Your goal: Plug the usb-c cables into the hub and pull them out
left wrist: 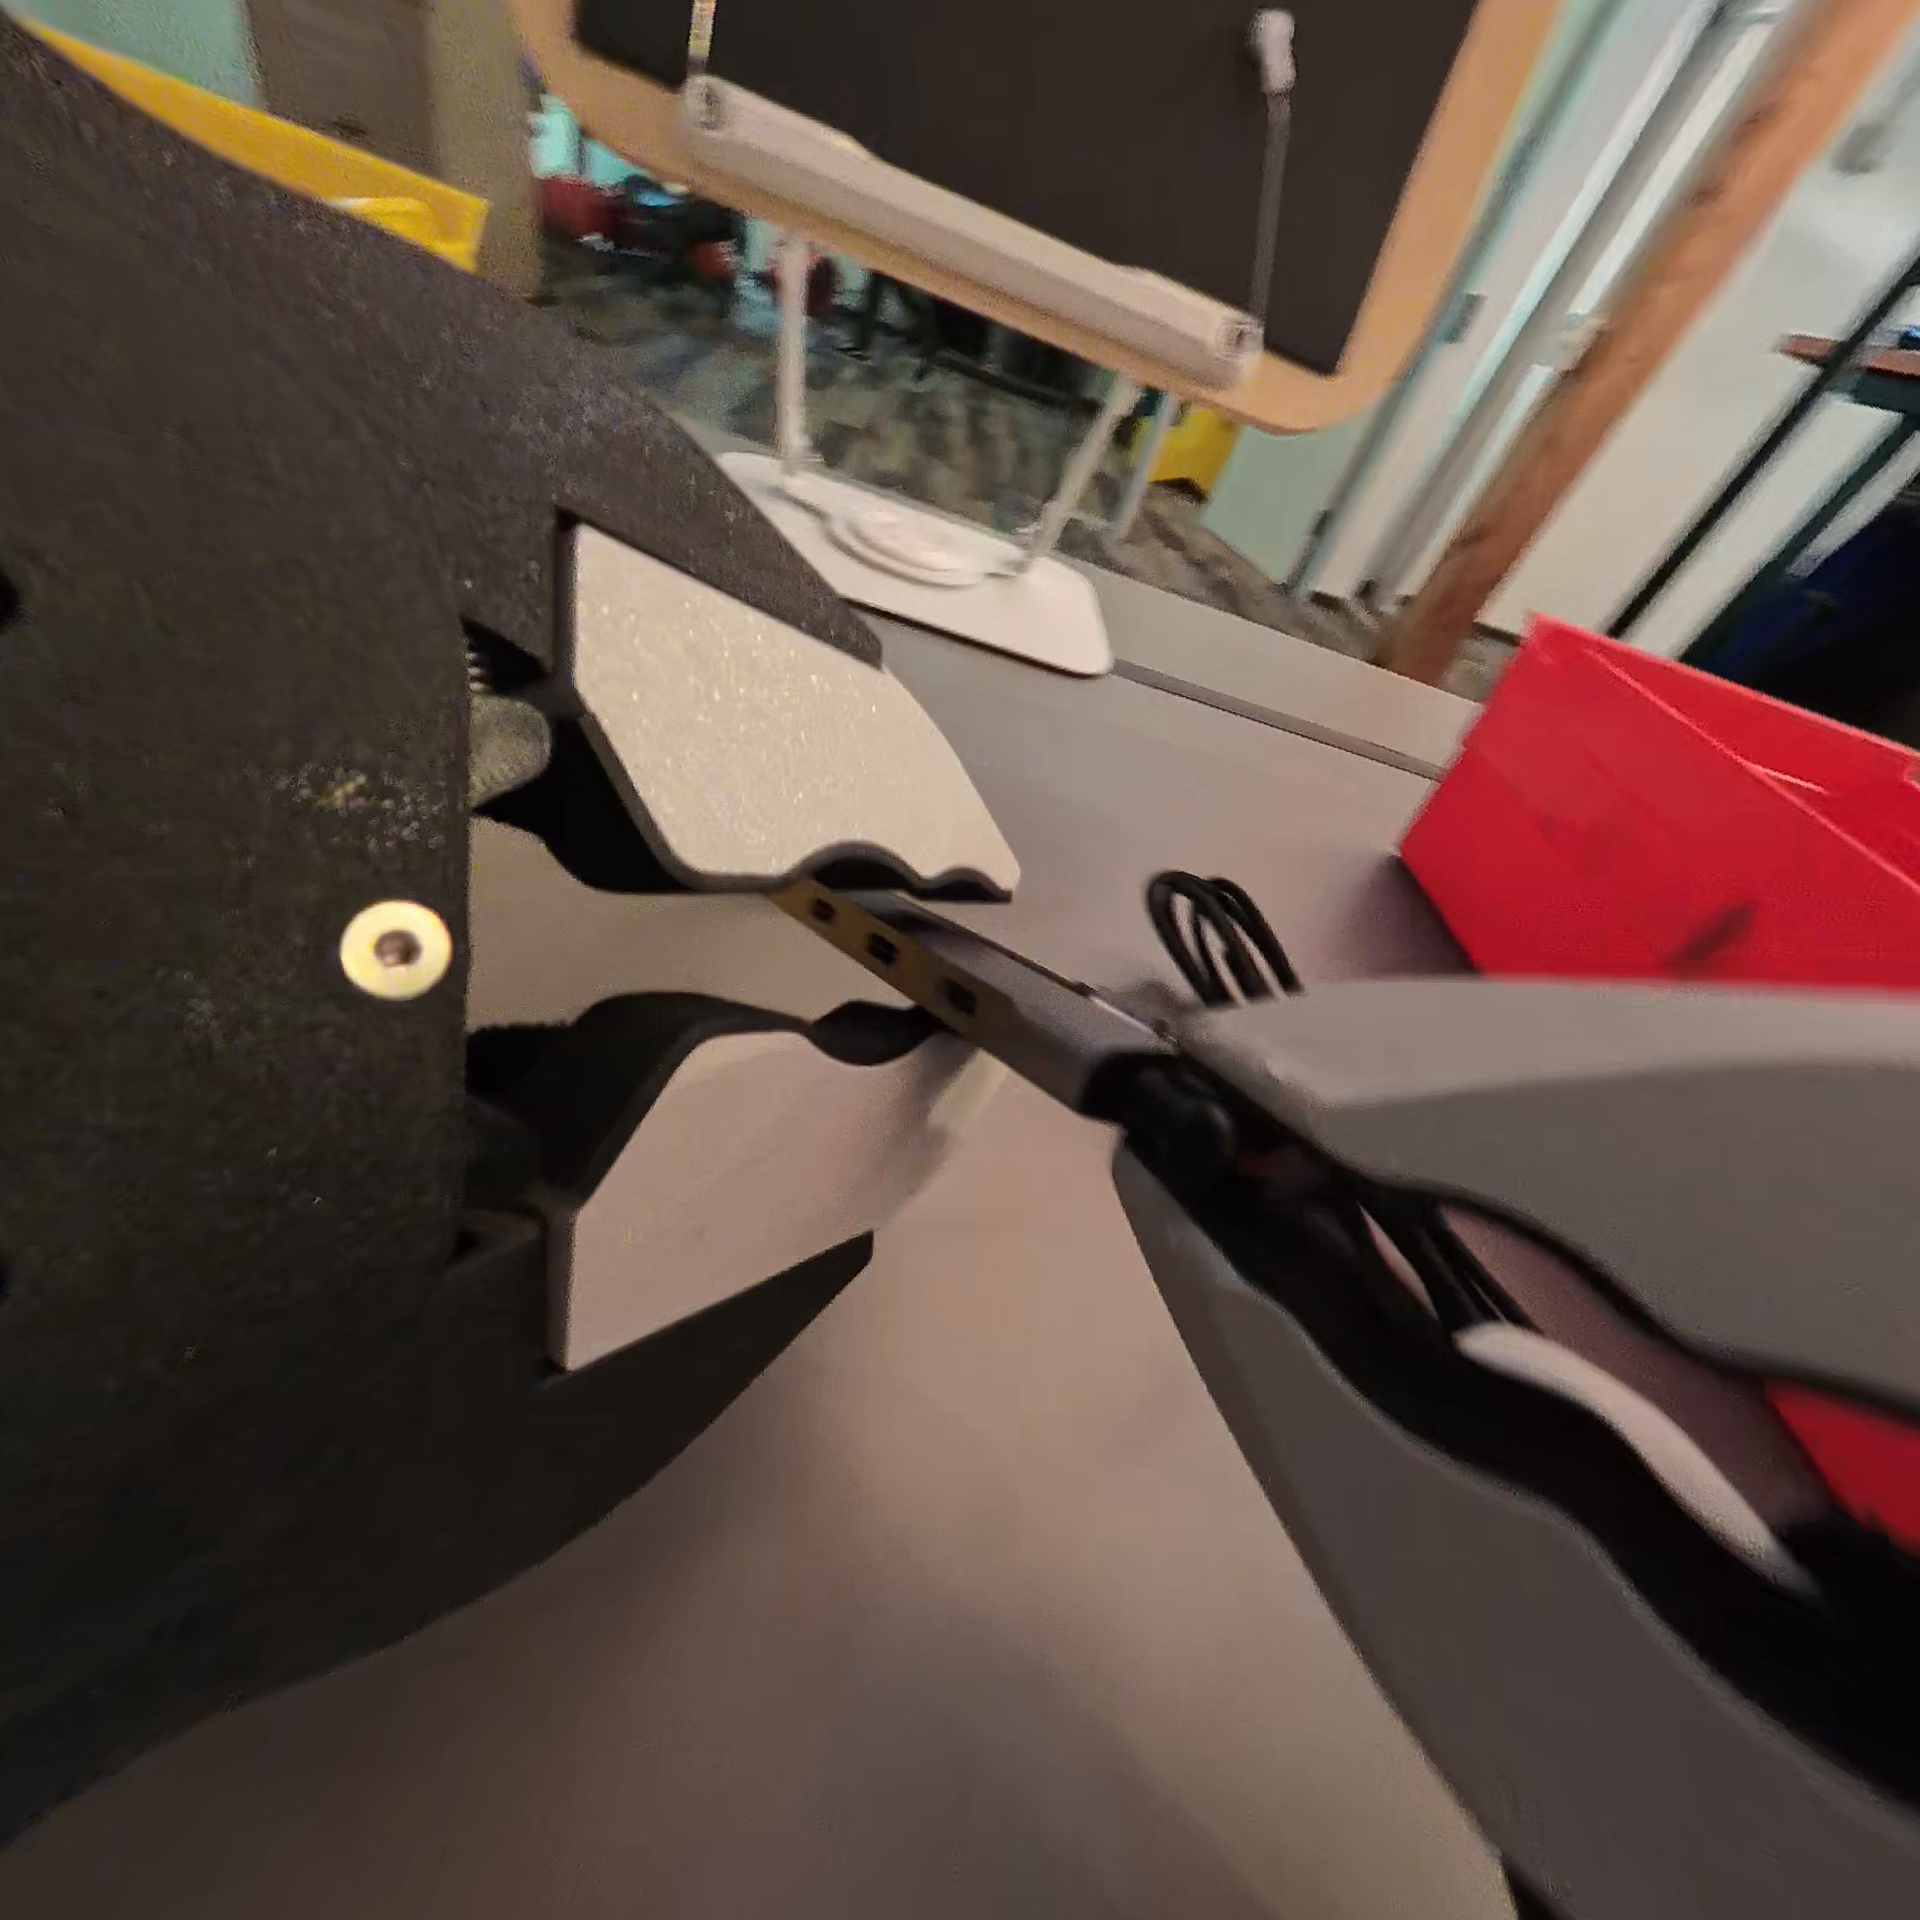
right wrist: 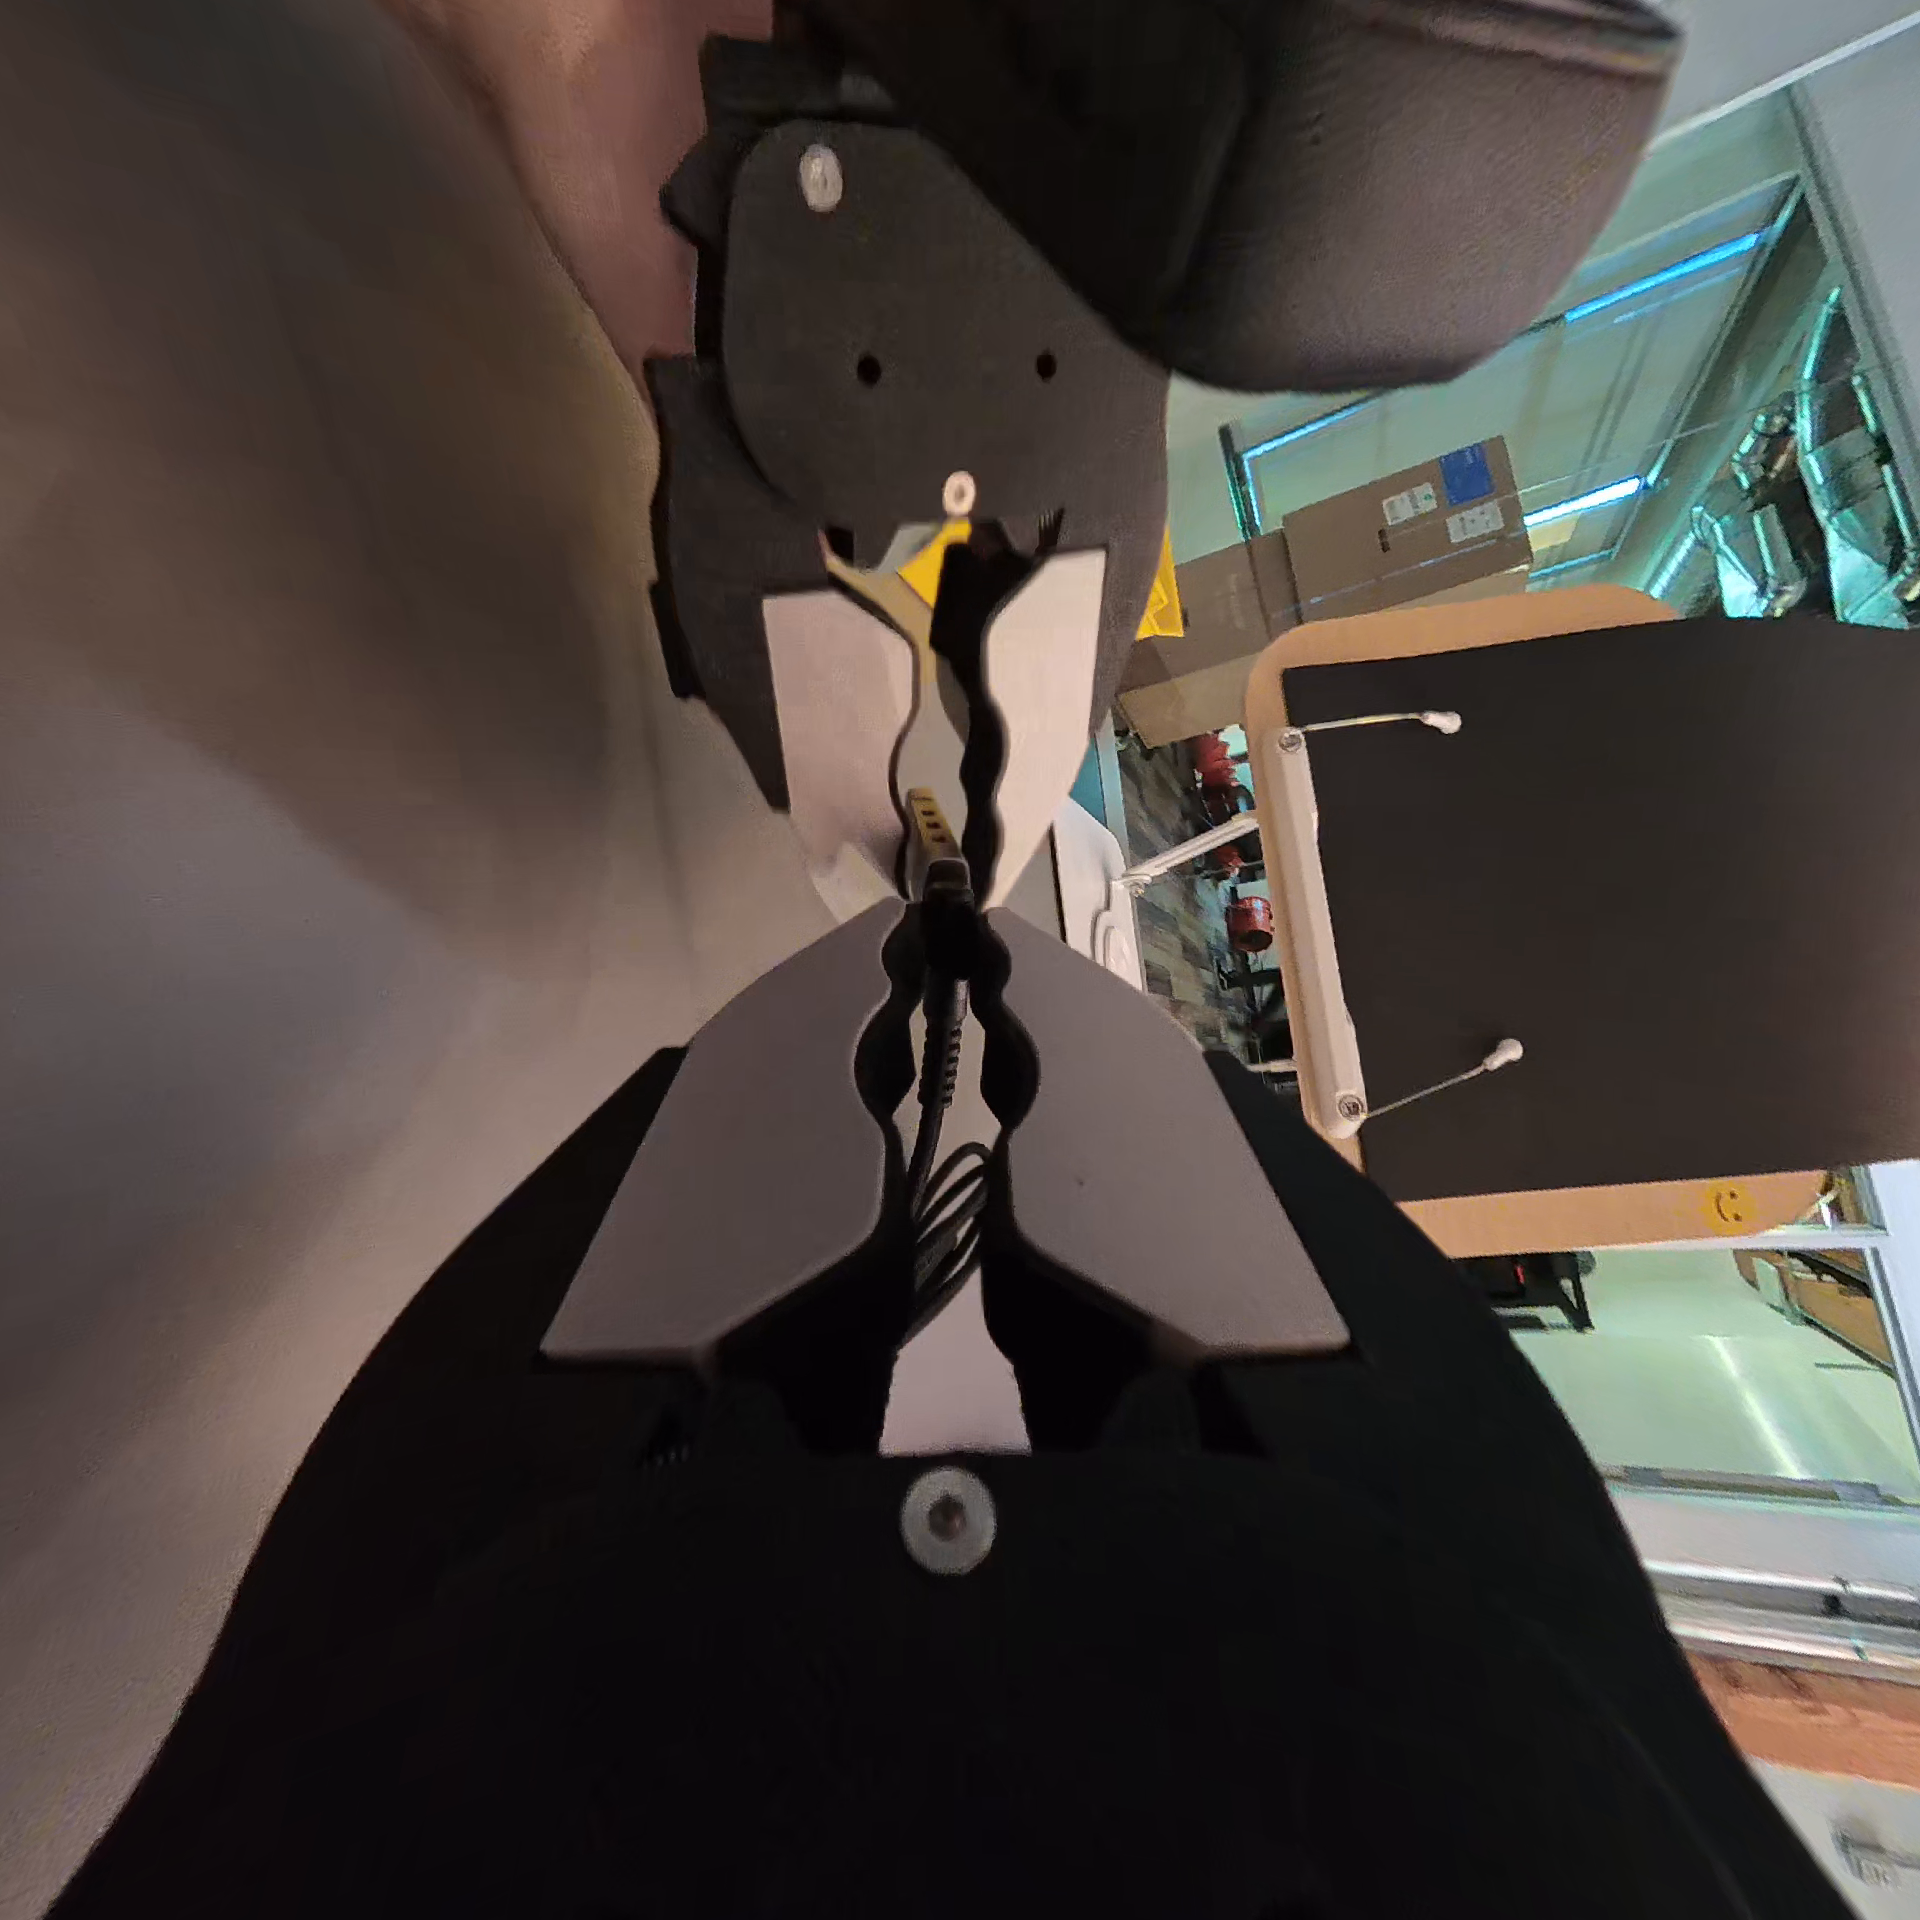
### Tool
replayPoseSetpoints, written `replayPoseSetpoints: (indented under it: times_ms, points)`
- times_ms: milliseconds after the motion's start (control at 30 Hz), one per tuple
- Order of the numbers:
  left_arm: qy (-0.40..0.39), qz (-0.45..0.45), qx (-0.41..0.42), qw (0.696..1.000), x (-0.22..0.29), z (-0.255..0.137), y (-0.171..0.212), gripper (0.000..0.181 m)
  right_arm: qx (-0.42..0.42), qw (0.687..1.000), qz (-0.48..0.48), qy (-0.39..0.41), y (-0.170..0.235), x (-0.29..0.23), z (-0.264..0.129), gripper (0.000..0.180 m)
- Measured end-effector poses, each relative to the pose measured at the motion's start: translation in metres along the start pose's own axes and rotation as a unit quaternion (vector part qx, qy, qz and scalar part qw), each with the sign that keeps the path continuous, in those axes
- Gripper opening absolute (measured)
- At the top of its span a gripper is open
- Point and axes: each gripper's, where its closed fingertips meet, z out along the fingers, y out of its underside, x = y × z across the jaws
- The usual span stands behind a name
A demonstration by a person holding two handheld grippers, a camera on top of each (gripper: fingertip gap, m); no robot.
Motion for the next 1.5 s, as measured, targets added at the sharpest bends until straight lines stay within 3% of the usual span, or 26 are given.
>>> replayPoseSetpoints:
  times_ms: [100, 233, 367, 533, 800, 967, 1067, 1200, 1500]
  points:
    - [-0.010, -0.086, -0.021, 0.996, -0.015, -0.010, 0.006, 0.027, -0.022, 0.999, 0.015, 0.034, 0.014, 0.013, -0.001, 0.009]
    - [0.046, -0.268, 0.001, 0.962, -0.021, -0.020, -0.004, 0.023, -0.056, 0.993, 0.029, 0.104, 0.031, 0.035, -0.005, 0.009]
    - [0.132, -0.443, 0.042, 0.886, -0.019, -0.020, -0.020, 0.022, -0.078, 0.986, -0.001, 0.145, 0.035, 0.041, -0.004, 0.009]
    - [0.157, -0.582, 0.116, 0.789, -0.041, -0.023, -0.027, 0.041, -0.080, 0.983, -0.049, 0.158, 0.027, 0.035, 0.002, 0.009]
    - [0.184, -0.668, 0.153, 0.705, -0.053, -0.009, -0.044, 0.055, -0.079, 0.964, -0.102, 0.234, 0.021, 0.047, -0.004, 0.009]
    - [0.232, -0.705, 0.109, 0.661, -0.045, 0.011, -0.053, 0.055, -0.099, 0.952, -0.117, 0.264, 0.029, 0.055, -0.007, 0.009]
    - [0.261, -0.725, 0.105, 0.628, -0.046, 0.023, -0.059, 0.046, -0.118, 0.951, -0.114, 0.263, 0.039, 0.056, -0.004, 0.009]
    - [0.307, -0.738, 0.118, 0.590, -0.047, 0.035, -0.067, 0.018, -0.135, 0.951, -0.119, 0.253, 0.051, 0.053, 0.000, 0.009]
    - [0.323, -0.759, 0.172, 0.538, -0.049, 0.051, -0.065, 0.010, -0.163, 0.953, -0.114, 0.227, 0.068, 0.042, 0.011, 0.012]
